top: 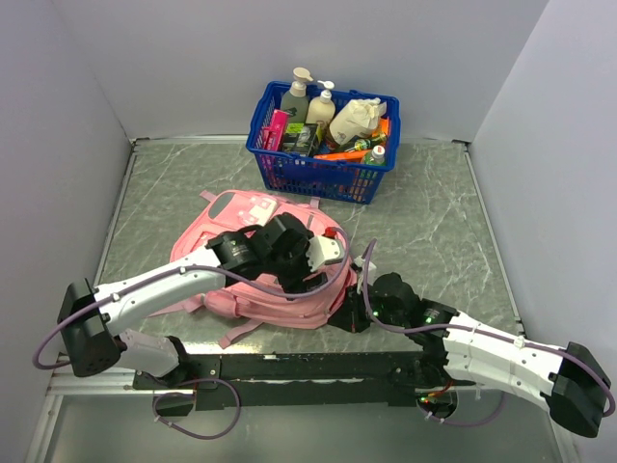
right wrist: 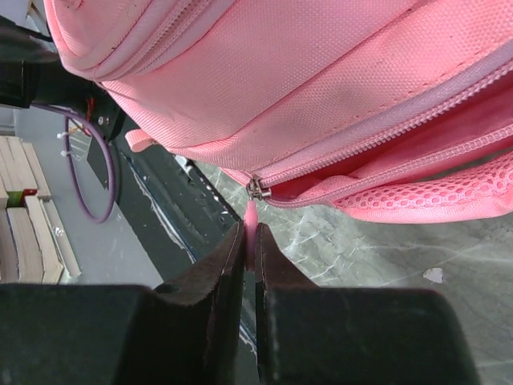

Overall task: Pack the student bag
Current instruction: Unzip the student bag at the center of the board.

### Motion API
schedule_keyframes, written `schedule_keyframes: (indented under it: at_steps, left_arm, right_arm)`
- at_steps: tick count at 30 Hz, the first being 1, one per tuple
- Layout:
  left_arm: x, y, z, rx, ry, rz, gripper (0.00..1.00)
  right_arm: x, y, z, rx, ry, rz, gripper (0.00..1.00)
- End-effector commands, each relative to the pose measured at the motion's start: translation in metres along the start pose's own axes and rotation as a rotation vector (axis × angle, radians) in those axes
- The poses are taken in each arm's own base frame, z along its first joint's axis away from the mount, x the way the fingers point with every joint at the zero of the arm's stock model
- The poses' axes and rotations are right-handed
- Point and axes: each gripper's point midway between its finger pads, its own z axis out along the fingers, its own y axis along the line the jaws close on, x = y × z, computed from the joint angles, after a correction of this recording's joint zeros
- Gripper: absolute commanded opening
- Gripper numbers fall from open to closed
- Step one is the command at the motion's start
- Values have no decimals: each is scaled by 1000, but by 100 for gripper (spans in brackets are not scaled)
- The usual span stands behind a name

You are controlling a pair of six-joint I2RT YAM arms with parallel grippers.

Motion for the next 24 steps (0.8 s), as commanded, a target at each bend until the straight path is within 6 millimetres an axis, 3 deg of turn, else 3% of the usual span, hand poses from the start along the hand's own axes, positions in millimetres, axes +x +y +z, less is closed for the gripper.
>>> schedule_keyframes:
  at_steps: [1,4,6,9,13,14,20,24]
  left_arm:
    - [-12,26,9,-196,-28,-25,67]
    - [-14,34,12,-238,-21,-17,60]
    - [-10,34,15,-231,-4,7,58]
    - [-7,23,17,-174,10,19,46]
    - [-7,8,14,-80,11,52,4]
    - [-6,-2,13,-26,13,57,1]
    - [-2,-42,-3,204,-1,120,2]
    - [11,-62,-14,313,10,156,3]
  right_arm:
    - [9,8,-1,-49,34,-8,0]
    - [12,7,-3,-55,38,-12,0]
    - [12,6,-4,-51,39,-9,0]
    - [11,0,-8,-16,28,-10,0]
    - [1,-15,-12,55,4,29,0]
    - [-2,-19,-13,69,-5,42,0]
    - [-17,-48,-19,175,-39,101,0]
    - [-29,-63,-21,209,-41,130,0]
